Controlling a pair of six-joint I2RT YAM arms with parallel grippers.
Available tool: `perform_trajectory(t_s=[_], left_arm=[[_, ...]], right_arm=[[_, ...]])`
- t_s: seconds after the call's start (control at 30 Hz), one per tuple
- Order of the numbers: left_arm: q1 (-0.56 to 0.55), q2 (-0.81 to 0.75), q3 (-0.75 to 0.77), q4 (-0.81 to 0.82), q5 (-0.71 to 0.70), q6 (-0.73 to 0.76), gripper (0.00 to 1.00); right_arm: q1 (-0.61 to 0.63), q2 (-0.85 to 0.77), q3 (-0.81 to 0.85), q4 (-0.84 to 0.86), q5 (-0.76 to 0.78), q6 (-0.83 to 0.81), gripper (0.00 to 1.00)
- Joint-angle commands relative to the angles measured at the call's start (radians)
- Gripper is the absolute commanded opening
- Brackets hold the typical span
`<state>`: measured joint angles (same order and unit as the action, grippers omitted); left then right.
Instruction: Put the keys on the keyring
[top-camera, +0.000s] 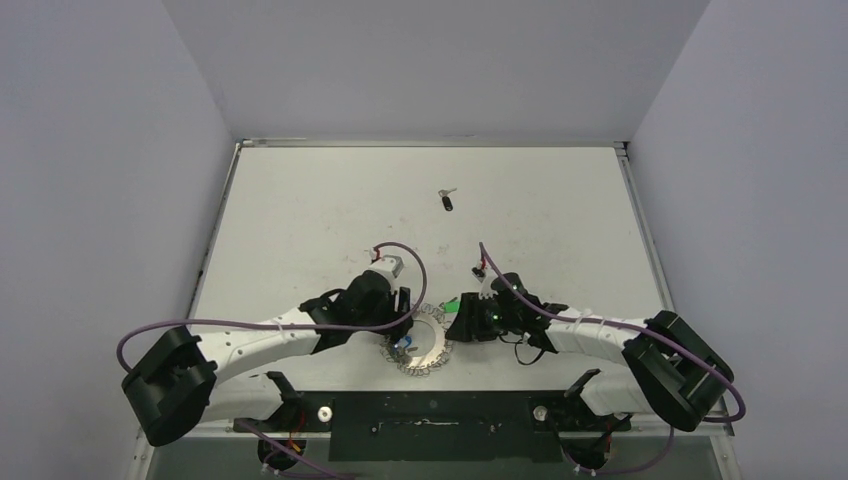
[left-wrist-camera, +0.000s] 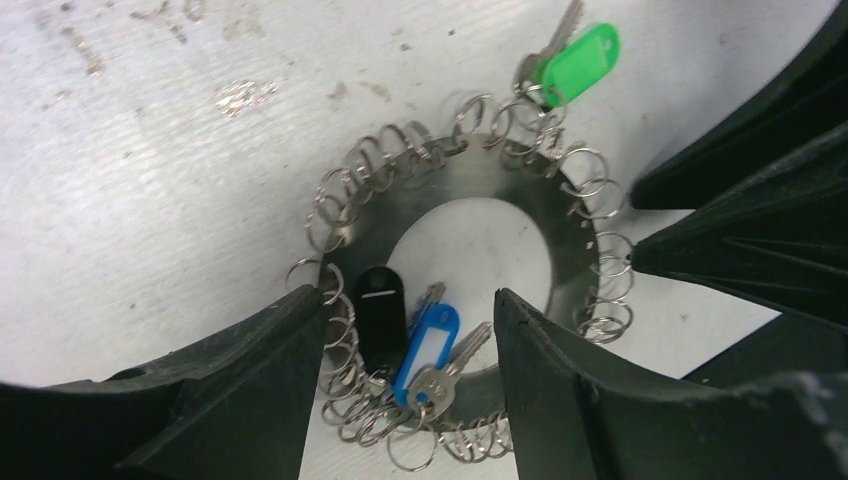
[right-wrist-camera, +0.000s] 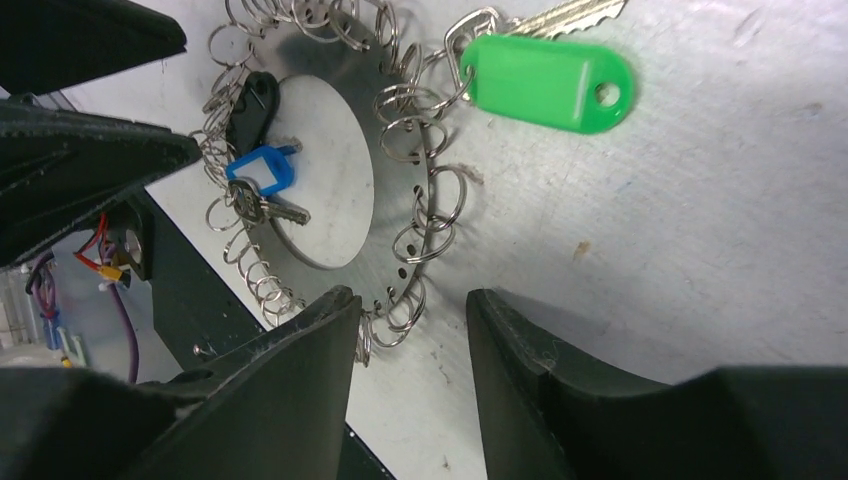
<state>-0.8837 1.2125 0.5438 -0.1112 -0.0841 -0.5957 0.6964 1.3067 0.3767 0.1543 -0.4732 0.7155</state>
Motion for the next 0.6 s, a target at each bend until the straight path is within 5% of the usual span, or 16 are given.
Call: perform_trajectory(t_s=[0.0,0.17,0.3,0.4,0.57], left_arm=[[0.004,-0.053,0.043,-0.145,-0.109,-0.02,0.59],[0.005,-0.094,0.016,-0.247,-0.159,-0.069,0.59],[0.006,-0.127,-0.025,-0.252,-0.152,-0.101,0.58],[0.005,-0.153,-0.058,-0.244,-0.145,-0.118,0.6],[0.008,-0.246,-0.117,-0.234,-0.122,-0.168,0.67]], right_arm=[[0.044,0.025,-0.004,-0.003,0.036,0.029,0.41],[0.112,0.073,0.01,0.034,0.036,0.062,0.22],[0.175,0.085,0.052,0.083,-0.002,0.087,0.2],[0.195,0.034,0.054,0.13,-0.012,0.108,0.31],[0.196,-0.121,0.071,-0.073,0.134,0.033,0.68]])
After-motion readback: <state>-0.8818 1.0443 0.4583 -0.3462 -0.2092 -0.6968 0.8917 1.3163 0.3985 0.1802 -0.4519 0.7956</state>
